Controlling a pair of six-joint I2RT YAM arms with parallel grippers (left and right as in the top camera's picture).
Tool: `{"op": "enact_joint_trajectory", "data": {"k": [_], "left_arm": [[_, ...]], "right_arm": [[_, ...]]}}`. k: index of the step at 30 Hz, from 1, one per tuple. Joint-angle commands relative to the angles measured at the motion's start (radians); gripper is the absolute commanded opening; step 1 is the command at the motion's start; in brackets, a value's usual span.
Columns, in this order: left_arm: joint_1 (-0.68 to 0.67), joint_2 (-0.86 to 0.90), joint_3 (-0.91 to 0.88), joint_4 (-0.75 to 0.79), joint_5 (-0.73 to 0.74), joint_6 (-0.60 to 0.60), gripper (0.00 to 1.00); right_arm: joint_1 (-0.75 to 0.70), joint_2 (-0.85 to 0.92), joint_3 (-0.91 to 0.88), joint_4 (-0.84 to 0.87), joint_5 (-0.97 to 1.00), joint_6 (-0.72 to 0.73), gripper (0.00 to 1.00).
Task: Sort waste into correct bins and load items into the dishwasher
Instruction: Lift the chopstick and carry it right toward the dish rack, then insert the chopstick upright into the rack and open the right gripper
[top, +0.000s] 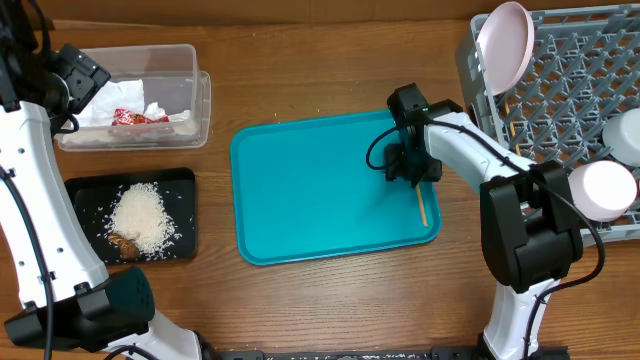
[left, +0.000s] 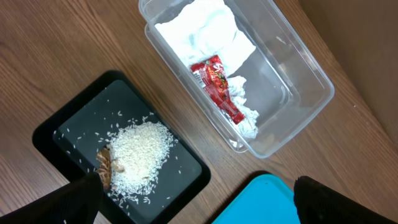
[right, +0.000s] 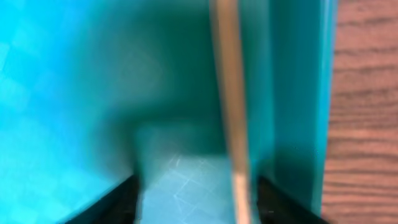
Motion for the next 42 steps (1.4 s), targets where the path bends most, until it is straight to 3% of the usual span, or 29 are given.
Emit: {"op": "enact_joint_trajectory", "data": {"k": [1,5,10,19,25,29,35,42], "left_arm": [[-0.006,0.009,-0.001,0.003,-0.013,0.018,1.0],[-0.007,0.009,-0.001,0.002,-0.013,0.018,1.0],[-0.006,0.009,-0.001,0.003,-0.013,0.018,1.0],[-0.007,0.009,-0.001,0.002,-0.013,0.018,1.0],[-0.006,0.009,-0.001,0.003,-0.013,0.018,1.0],[-0.007,0.009,-0.001,0.003,-0.013,0.018,1.0],[-0.006,0.009,-0.001,0.003,-0.013,0.018,1.0],[-0.006,0.009,-0.001,0.003,-0.013,0.018,1.0]], "right_arm": [[0.011,0.025,-0.01,-0.005,0.018,0.033,0.42],[0.027,0.025,-0.01,-0.01,-0.029,0.063,0.15],[0.031,0.024,0.013,-0.039,-0.058,0.074,0.04],[-0.05,-0.029,0.299,-0.306,0.027,0.043,0.04],[-0.174,-0.101,0.552,-0.444,0.056,-0.132,0.04],[-0.298,-0.143,0.658,-0.454,0.032,-0.232,0.04],[-0.49,-0.17,0.672,-0.374,-0.237,-0.489,0.04],[-0.64,-0.144,0.672,-0.296,-0.27,-0.572,0.04]]}}
